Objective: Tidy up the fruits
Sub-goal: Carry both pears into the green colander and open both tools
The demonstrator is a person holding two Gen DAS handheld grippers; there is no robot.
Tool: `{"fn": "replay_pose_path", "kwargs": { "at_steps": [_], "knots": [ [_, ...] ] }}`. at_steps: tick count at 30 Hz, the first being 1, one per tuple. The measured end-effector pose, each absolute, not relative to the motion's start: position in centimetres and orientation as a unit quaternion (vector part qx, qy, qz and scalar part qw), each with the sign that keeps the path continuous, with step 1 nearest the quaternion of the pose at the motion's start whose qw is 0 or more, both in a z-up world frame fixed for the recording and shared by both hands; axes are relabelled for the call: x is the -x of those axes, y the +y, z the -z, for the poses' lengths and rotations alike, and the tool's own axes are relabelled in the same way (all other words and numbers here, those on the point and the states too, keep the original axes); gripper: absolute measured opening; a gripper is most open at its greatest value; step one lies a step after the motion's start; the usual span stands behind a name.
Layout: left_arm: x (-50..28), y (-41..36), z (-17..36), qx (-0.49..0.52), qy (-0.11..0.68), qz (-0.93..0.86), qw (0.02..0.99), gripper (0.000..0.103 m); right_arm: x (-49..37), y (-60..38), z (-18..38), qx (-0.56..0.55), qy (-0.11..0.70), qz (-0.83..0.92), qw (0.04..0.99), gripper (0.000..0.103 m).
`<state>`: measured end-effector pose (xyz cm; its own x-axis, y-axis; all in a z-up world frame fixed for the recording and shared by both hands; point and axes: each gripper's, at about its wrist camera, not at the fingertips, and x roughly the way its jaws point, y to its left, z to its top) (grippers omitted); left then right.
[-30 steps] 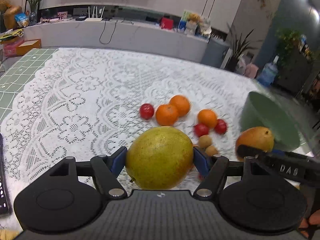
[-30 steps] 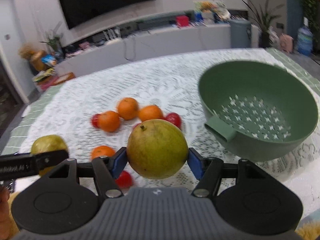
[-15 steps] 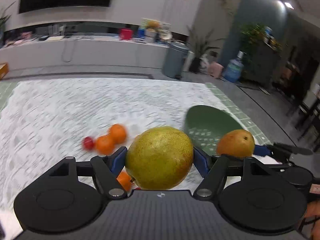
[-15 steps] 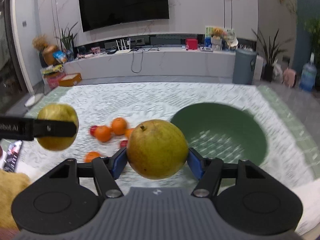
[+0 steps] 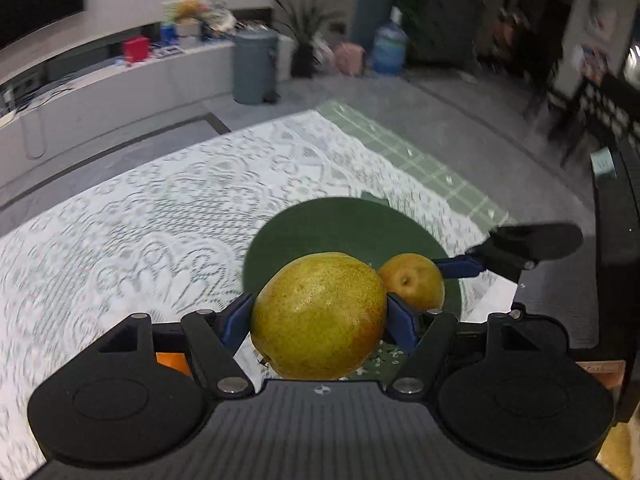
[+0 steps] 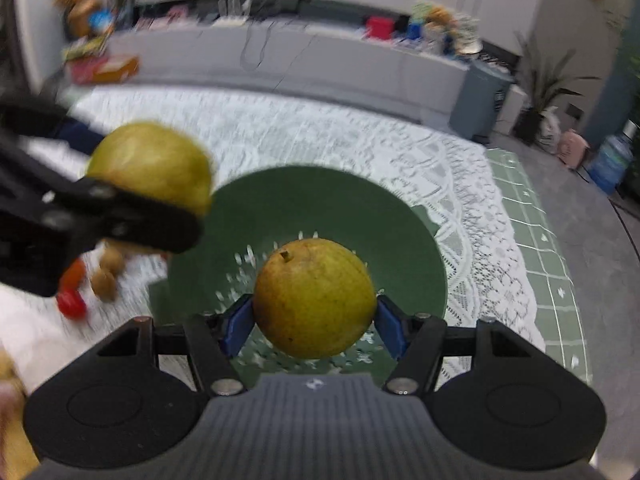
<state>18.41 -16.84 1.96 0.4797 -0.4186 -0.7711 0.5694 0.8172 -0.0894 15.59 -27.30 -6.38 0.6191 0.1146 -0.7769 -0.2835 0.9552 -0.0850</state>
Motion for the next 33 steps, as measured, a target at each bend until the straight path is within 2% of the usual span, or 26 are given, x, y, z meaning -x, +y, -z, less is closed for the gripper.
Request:
{"fn": "replay_pose_path", "kwargs": {
  "at_steps": [10,19,24,33],
  "knots": [
    [-20.7,-20.4,2.1,-0.179,0.459,0.321,0.809,0.081,-19.5,-27.5,10.1,0.141,0.499,-0.175,0.837,0.062],
    [-22.9,-21.3,3.9,-0.221,0.496,0.323,0.775,0.081,-21.3,-28.3,11.0,0.112,0.552,-0.224,0.795,0.062],
    [-22.7,-21.9,4.7,-0.258,0.500,0.326,0.760,0.081,-21.5,-28.0,11.0,0.121,0.567,-0.231,0.781,0.062],
    [-22.8,-22.1,5.3,-0.262,0.517,0.325,0.747,0.081,-21.4,-27.9,10.8,0.140,0.579,-0.237,0.767,0.063]
  ]
}}
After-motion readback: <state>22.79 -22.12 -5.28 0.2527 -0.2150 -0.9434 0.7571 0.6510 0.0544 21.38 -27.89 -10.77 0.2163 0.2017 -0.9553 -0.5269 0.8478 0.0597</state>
